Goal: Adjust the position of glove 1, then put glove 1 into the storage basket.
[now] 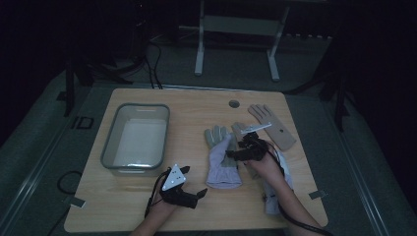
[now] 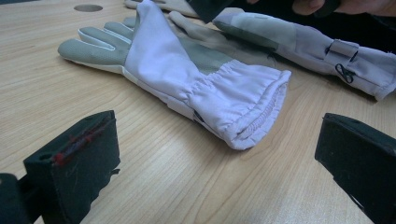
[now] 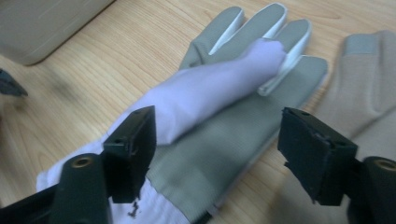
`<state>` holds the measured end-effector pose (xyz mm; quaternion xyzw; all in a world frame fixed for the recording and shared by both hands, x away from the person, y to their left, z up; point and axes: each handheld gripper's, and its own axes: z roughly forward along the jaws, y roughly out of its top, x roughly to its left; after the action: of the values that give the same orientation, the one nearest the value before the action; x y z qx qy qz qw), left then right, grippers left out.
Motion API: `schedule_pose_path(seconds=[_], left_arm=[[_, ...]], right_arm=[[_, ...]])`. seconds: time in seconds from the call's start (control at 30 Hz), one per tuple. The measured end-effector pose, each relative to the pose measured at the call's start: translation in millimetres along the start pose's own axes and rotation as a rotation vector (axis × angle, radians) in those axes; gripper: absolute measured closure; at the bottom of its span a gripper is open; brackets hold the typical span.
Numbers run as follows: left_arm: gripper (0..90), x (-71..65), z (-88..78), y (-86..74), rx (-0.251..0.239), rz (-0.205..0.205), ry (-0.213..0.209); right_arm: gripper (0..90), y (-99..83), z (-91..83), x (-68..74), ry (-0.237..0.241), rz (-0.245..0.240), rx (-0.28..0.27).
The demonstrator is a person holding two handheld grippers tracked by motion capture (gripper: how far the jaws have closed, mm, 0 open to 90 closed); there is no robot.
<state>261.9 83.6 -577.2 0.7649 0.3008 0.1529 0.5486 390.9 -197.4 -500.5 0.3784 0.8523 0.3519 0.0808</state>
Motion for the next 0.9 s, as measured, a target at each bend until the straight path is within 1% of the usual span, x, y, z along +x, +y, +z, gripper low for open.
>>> schedule_pose_path(seconds=[0.03,0.1,0.17,0.2,0.23,0.27,0.3,0.33,0.37,0.4,0.47,0.57,0.67,0.9], left_arm=[[0.0,0.1,0.0,0.0,0.001,0.0,0.0],[0.1,0.0,0.3,0.0,0.001,0.001,0.001],[0.1,0.0,0.3,0.0,0.001,0.001,0.0],[0.1,0.0,0.3,0.0,0.001,0.001,0.0],[0.1,0.2,0.3,0.1,0.003,0.001,-0.001],[0.1,0.1,0.3,0.1,0.002,0.0,-0.001],[0.1,0.1,0.3,0.1,0.002,-0.001,-0.001],[0.1,0.2,0.3,0.1,0.003,-0.001,0.0],[0.1,0.3,0.3,0.1,0.003,-0.002,-0.001],[0.0,0.5,0.2,0.1,0.004,-0.002,-0.001],[0.1,0.6,0.1,0.1,0.004,-0.004,-0.002],[0.1,0.3,0.3,0.2,0.005,-0.001,-0.001],[0.1,-0.1,0.5,0.1,0.005,-0.001,0.002],[0.1,0.2,0.6,0.3,0.007,-0.003,0.003]], right_arm=[[25.4,-1.3,-3.0,-1.5,0.008,-0.005,-0.002],[23.1,-3.7,-7.8,-3.9,0.006,-0.018,-0.003],[23.5,-6.7,-13.4,-8.0,0.015,-0.011,-0.008],[23.5,-6.7,-13.4,-8.0,0.015,-0.011,-0.008],[25.0,-8.3,-16.3,-9.9,0.011,-0.02,-0.011],[25.9,-12.1,-23.6,-14.8,-0.002,-0.035,-0.011],[26.5,-13.7,-27.0,-16.6,-0.002,-0.04,-0.011],[29.7,-15.1,-30.5,-18.6,-0.004,-0.037,-0.007],[35.0,-16.6,-34.4,-20.3,-0.007,-0.035,-0.007],[36.5,-18.2,-38.9,-22.0,-0.011,-0.041,-0.008],[36.6,-20.8,-45.6,-25.1,-0.014,-0.053,0.003],[36.9,-27.2,-59.1,-30.6,-0.027,-0.083,0.005],[36.9,-35.4,-71.0,-35.9,-0.037,-0.097,0.008],[36.5,-55.6,-93.1,-45.1,-0.038,-0.151,0.019]])
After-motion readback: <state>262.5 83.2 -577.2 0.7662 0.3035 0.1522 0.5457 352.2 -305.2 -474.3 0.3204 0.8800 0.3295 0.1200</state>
